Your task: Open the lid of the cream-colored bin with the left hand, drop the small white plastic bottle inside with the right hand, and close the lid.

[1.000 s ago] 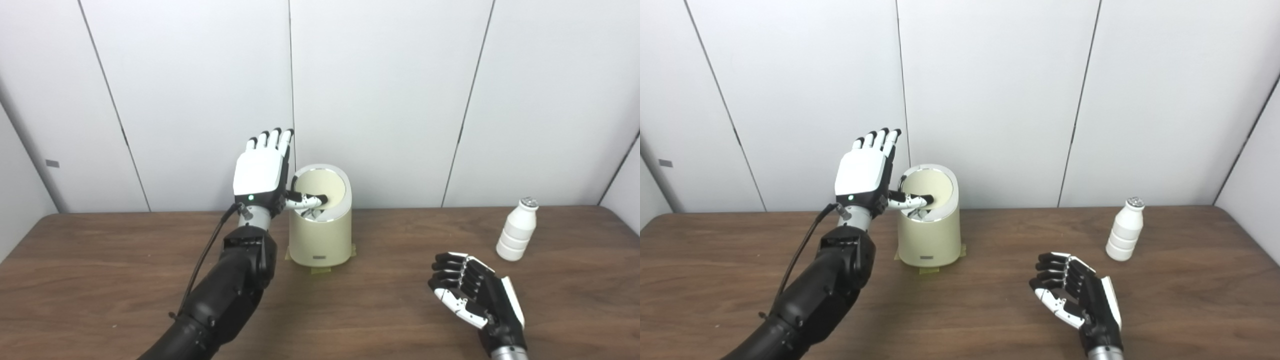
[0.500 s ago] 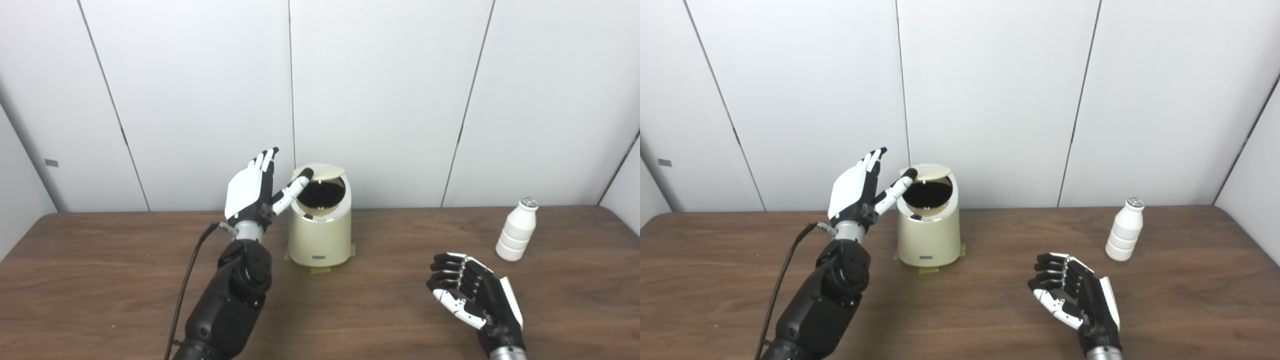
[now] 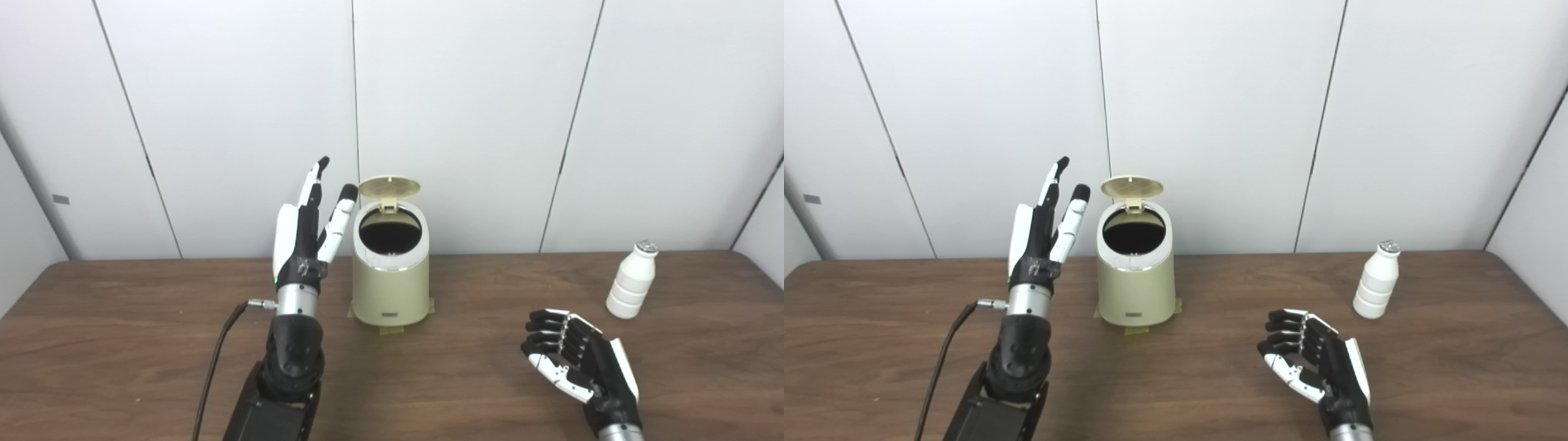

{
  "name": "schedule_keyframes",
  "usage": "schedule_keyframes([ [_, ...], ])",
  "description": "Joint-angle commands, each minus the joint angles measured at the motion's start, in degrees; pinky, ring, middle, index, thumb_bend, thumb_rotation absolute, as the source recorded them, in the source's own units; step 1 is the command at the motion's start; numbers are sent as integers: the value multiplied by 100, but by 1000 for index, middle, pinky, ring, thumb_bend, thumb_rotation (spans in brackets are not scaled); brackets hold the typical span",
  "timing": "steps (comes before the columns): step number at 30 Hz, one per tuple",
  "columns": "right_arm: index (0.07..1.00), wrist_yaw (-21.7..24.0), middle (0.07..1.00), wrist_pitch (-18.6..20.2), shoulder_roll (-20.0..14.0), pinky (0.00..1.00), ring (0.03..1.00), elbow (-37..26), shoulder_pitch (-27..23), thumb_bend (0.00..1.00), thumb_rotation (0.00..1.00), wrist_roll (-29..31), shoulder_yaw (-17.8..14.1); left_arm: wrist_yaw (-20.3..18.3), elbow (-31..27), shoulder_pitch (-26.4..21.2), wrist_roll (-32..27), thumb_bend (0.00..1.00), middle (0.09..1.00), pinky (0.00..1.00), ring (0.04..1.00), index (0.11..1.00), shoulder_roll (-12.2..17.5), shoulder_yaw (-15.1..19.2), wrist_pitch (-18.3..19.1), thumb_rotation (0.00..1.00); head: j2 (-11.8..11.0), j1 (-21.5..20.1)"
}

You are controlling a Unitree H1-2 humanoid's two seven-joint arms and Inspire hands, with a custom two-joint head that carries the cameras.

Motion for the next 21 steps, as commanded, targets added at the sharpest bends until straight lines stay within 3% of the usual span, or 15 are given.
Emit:
schedule_keyframes([
  [1,614,-22,613,22,110,503,574,123,152,248,71,39,42,-212,-397,5,-637,334,913,887,918,926,8,172,-632,1000,8,-12],
  [3,616,-14,614,-38,99,504,575,159,144,247,67,54,36,-369,-562,163,-1021,282,885,857,892,893,2,290,-848,1000,10,-4],
  [6,611,-18,609,-77,101,501,572,213,123,237,48,81,20,-472,-844,485,-1342,238,845,807,842,840,49,466,-1096,917,-6,-21],
  [13,606,-62,606,-169,120,499,573,282,85,238,23,90,-6,-623,-1268,1495,-1597,240,802,729,789,792,201,774,-1334,785,-30,-17],
  [21,608,-43,607,-225,99,499,575,334,63,235,36,119,-18,-742,-1365,2159,-1905,259,801,745,782,793,314,1061,-1494,769,-45,5],
])
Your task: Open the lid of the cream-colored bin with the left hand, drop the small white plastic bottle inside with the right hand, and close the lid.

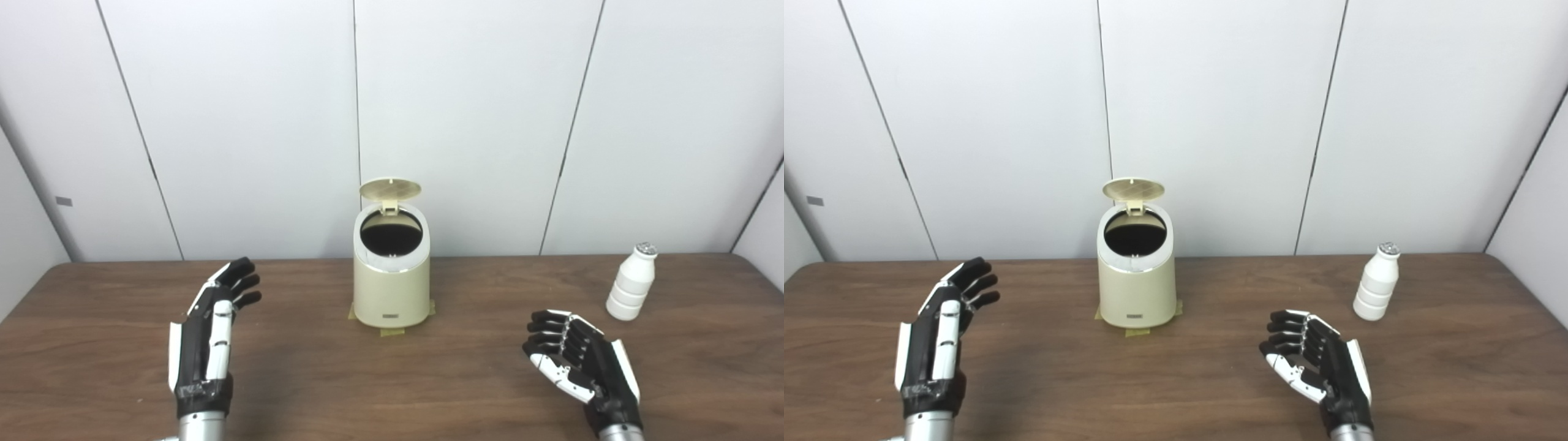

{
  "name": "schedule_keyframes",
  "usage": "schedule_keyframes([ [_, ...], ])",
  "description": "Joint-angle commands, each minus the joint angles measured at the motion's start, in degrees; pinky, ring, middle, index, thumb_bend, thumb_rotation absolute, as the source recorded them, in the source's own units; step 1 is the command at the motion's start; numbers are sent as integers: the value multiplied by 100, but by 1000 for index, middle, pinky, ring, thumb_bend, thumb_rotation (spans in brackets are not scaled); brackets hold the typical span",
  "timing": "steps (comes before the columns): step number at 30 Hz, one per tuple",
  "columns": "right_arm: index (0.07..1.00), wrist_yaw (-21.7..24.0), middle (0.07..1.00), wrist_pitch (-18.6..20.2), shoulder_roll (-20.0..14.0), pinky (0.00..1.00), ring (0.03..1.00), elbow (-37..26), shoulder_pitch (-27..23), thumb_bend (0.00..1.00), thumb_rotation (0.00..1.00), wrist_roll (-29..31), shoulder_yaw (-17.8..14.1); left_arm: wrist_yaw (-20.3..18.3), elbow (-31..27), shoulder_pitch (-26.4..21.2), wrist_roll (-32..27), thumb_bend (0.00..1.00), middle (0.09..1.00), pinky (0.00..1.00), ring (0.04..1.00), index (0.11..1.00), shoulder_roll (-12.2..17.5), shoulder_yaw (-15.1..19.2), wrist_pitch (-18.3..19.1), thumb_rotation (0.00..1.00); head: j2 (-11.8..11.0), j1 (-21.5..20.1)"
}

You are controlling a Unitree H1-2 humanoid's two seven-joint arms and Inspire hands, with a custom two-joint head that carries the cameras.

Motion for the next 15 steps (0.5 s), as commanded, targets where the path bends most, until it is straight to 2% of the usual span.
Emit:
schedule_keyframes([
  [1,609,-20,607,-199,77,499,576,262,103,237,34,62,21,-32,-103,-113,-69,261,801,741,781,794,67,91,-297,772,0,-29],
  [4,607,-42,605,-213,77,500,574,265,105,244,38,51,11,-129,16,27,-124,251,807,761,789,798,108,153,-406,756,9,-76],
  [7,603,-70,603,-188,88,501,573,236,114,247,49,46,-8,-193,198,129,-174,232,796,726,782,783,87,157,-620,721,14,-69],
  [10,601,-96,602,-267,80,501,573,270,110,248,57,40,-26,-288,297,291,-271,238,809,738,796,794,61,99,-626,729,11,-72],
  [13,599,-120,599,-399,60,503,571,355,91,249,59,36,-42,-349,497,375,-237,260,819,746,799,815,7,80,-822,651,5,-80],
  [15,598,-148,598,-444,70,502,570,358,88,246,59,55,-59,-364,615,383,-212,268,817,749,797,815,-30,79,-901,636,-1,-100],
])
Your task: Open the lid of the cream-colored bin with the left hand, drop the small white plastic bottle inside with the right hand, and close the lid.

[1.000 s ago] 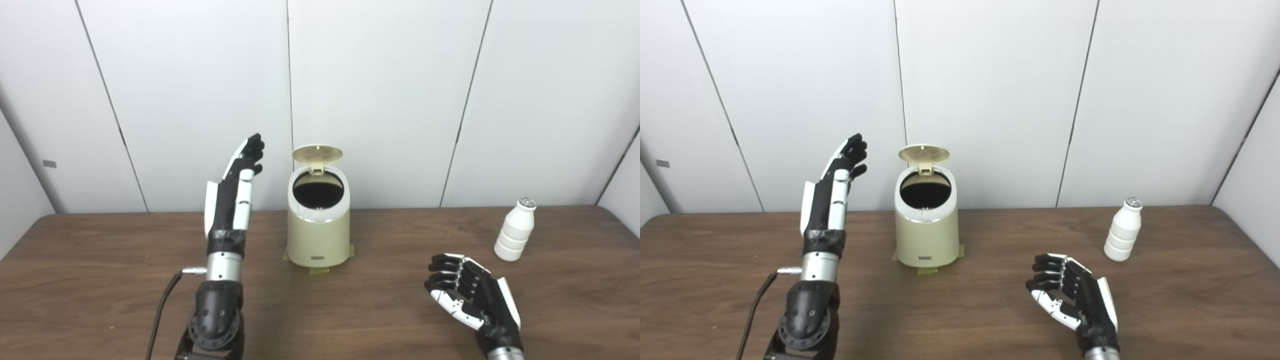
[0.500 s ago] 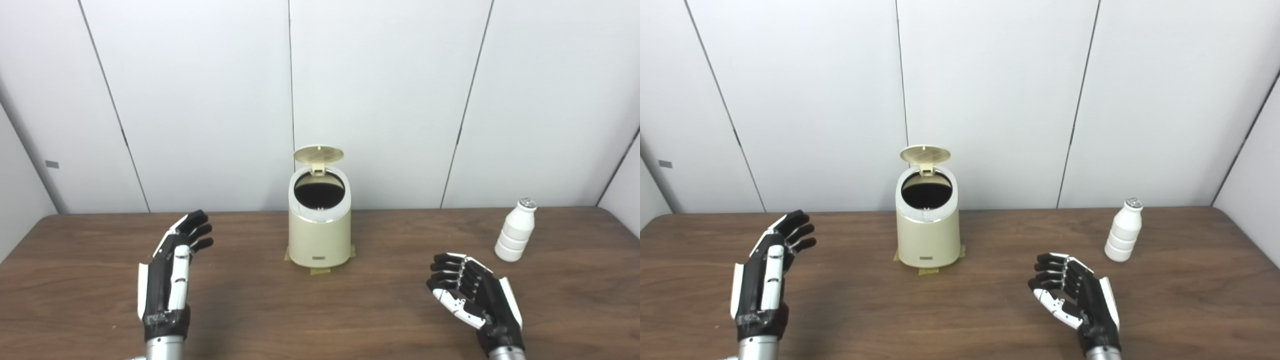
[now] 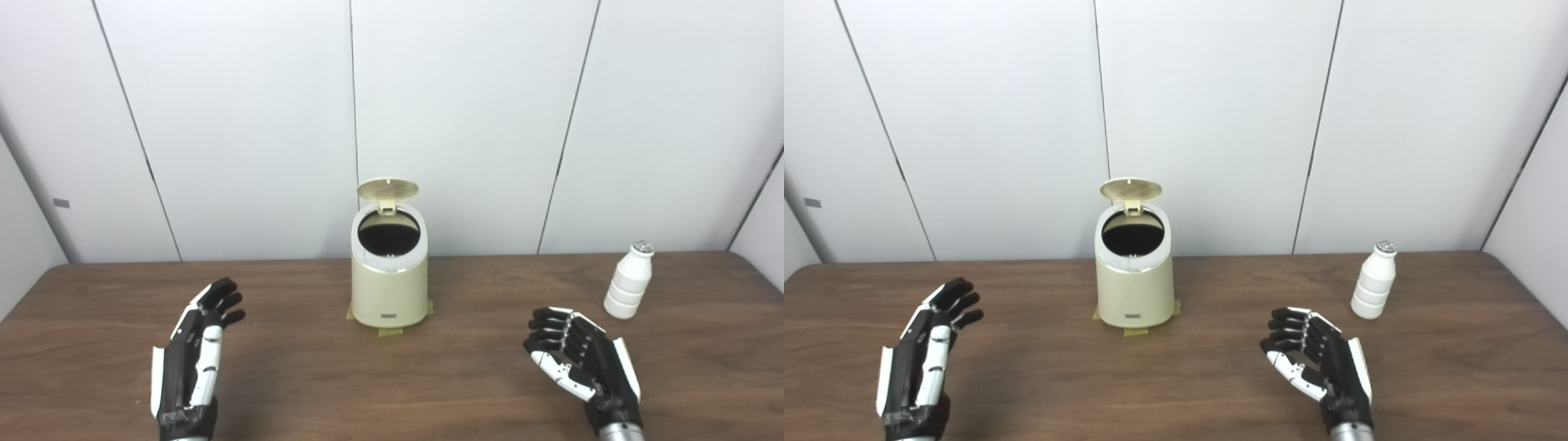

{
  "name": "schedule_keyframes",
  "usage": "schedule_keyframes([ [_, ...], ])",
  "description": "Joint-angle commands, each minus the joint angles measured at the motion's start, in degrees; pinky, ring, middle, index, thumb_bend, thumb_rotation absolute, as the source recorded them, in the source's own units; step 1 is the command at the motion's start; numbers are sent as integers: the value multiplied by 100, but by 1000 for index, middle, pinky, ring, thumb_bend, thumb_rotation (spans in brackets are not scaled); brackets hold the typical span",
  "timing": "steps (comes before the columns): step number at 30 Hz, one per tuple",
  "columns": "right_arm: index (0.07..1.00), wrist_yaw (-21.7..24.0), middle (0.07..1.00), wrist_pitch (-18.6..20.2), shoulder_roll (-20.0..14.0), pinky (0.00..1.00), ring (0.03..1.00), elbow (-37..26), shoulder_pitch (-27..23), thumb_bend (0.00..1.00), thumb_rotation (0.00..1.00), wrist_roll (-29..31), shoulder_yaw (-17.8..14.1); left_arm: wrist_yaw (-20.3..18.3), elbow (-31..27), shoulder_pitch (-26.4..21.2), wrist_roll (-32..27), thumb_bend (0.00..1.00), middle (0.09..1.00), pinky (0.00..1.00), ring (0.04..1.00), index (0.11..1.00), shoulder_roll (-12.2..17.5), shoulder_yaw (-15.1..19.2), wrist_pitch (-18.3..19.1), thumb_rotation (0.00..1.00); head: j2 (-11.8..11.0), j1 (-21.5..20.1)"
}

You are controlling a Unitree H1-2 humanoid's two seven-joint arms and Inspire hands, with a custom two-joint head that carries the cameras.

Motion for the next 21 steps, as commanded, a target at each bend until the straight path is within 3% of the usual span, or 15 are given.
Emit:
schedule_keyframes([
  [1,597,-91,599,-233,96,503,572,241,123,252,59,70,-53,-57,307,117,-54,265,810,745,793,807,-121,-32,-282,631,21,-16],
  [3,590,-169,597,-327,157,499,571,57,151,260,56,80,-96,-57,344,172,-9,271,811,752,794,808,-135,-53,-280,629,45,-36],
  [5,591,-161,599,-354,181,509,579,-303,215,265,128,87,-117,-46,329,221,64,291,818,764,803,816,-124,-63,-277,657,68,-59],
  [10,610,-197,611,-1056,-23,529,599,-776,101,287,219,76,-277,-84,400,221,43,287,817,777,807,811,-96,-28,-324,642,99,-183],
  [11,618,-221,617,-1234,-87,519,599,-844,17,292,188,5,-321,-89,410,222,53,280,821,778,810,814,-88,-28,-321,642,103,-190],
  [14,617,-209,617,-1248,-214,520,590,-1297,-180,350,378,-133,-403,-100,435,210,68,276,823,776,811,816,-92,-13,-333,661,114,-233],
  [15,618,-226,619,-1245,-312,522,591,-1464,-293,359,397,-288,-456,-109,441,206,53,275,823,774,811,817,-95,-16,-331,662,105,-240],
  [16,639,-242,635,-1253,-381,537,605,-1563,-370,475,464,-405,-493,-119,441,204,41,273,827,783,815,817,-99,-16,-324,660,105,-240],
  [17,647,-267,641,-1270,-445,543,610,-1645,-467,515,488,-513,-538,-133,442,203,37,273,828,785,817,817,-105,-17,-317,657,95,-252],
  [19,663,-291,654,-1247,-585,538,621,-1748,-725,642,494,-526,-632,-162,470,192,30,286,834,800,823,822,-118,-11,-317,661,80,-263],
  [21,698,-258,690,-1209,-774,594,675,-1760,-972,767,477,-459,-700,-158,518,174,48,283,833,808,822,822,-132,8,-323,664,67,-263],
])
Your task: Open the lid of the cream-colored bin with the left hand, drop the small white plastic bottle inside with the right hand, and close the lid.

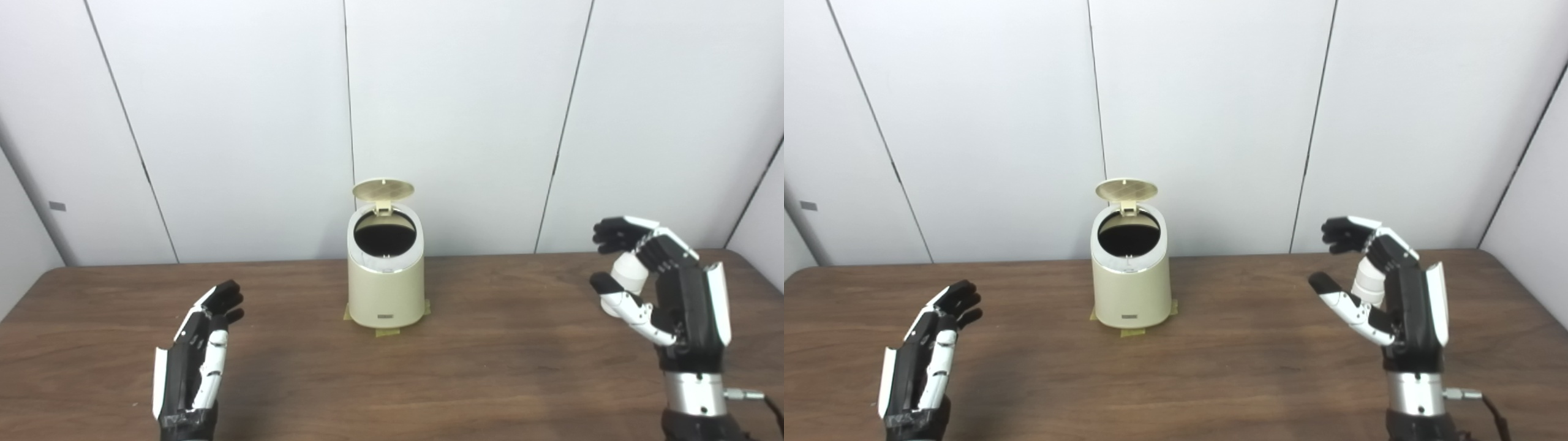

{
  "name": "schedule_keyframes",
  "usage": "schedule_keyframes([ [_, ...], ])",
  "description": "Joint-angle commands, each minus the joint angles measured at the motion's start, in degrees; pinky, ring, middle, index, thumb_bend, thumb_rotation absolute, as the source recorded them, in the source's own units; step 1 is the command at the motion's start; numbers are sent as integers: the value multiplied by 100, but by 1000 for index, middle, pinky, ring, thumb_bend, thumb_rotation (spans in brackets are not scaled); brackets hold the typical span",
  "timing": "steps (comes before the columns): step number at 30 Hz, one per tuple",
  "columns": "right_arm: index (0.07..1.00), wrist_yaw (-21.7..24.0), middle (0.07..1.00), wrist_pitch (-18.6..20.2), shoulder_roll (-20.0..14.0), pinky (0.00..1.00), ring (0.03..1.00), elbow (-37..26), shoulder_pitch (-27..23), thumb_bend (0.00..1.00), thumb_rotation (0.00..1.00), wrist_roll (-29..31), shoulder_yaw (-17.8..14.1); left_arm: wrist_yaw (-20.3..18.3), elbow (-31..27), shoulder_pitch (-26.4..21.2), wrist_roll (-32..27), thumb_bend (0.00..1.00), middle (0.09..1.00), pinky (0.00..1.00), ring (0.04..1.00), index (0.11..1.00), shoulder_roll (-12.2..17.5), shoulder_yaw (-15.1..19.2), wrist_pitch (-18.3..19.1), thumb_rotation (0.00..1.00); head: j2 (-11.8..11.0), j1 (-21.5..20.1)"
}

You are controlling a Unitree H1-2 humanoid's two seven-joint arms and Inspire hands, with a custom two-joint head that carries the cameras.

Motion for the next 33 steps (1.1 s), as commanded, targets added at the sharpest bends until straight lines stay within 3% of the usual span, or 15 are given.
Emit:
schedule_keyframes([
  [1,718,-29,706,-120,-235,621,696,-110,-393,789,466,2,-128,-7,376,171,-92,283,830,805,819,820,-98,16,-253,662,-3,1],
  [4,753,-37,743,20,-434,685,750,-62,-729,880,453,92,-260,-31,402,163,-105,260,832,806,821,825,-99,39,-261,661,-8,2],
  [7,801,-19,806,102,-605,760,851,51,-1015,890,413,209,-357,-23,394,183,-65,262,829,802,821,821,-107,49,-259,659,-2,10],
  [9,840,-126,845,58,-665,856,912,213,-1187,902,411,95,-442,-33,373,206,-82,263,834,814,827,825,-113,44,-251,664,-3,11],
  [12,883,-309,877,63,-716,912,930,417,-1387,922,440,-243,-545,-7,357,225,-66,277,837,815,830,825,-125,48,-230,662,5,-5],
  [16,895,-491,888,203,-841,823,899,824,-1625,931,491,-584,-597,-21,368,224,-90,266,835,821,830,826,-119,53,-234,665,1,-18],
  [19,900,-586,886,299,-1001,825,898,1237,-1800,963,536,-840,-576,-27,381,222,-66,256,833,810,826,827,-105,52,-239,674,1,-18],
  [22,898,-579,898,416,-1117,868,925,1547,-1953,956,512,-892,-516,-31,383,223,-66,264,835,812,827,827,-99,53,-237,662,-4,-21],
  [25,900,-531,897,690,-1178,738,878,1847,-2089,997,510,-805,-484,-41,391,219,-99,268,834,814,827,826,-111,57,-237,650,-9,-24],
  [27,905,-514,896,786,-1209,793,891,2054,-2163,1000,516,-708,-484,-18,385,219,-75,272,833,807,828,826,-123,61,-224,663,-11,-29],
  [33,895,-593,898,905,-1257,780,880,2684,-2335,1000,519,-521,-500,-26,418,193,-78,261,834,812,827,826,-132,69,-246,668,-23,-19],
])
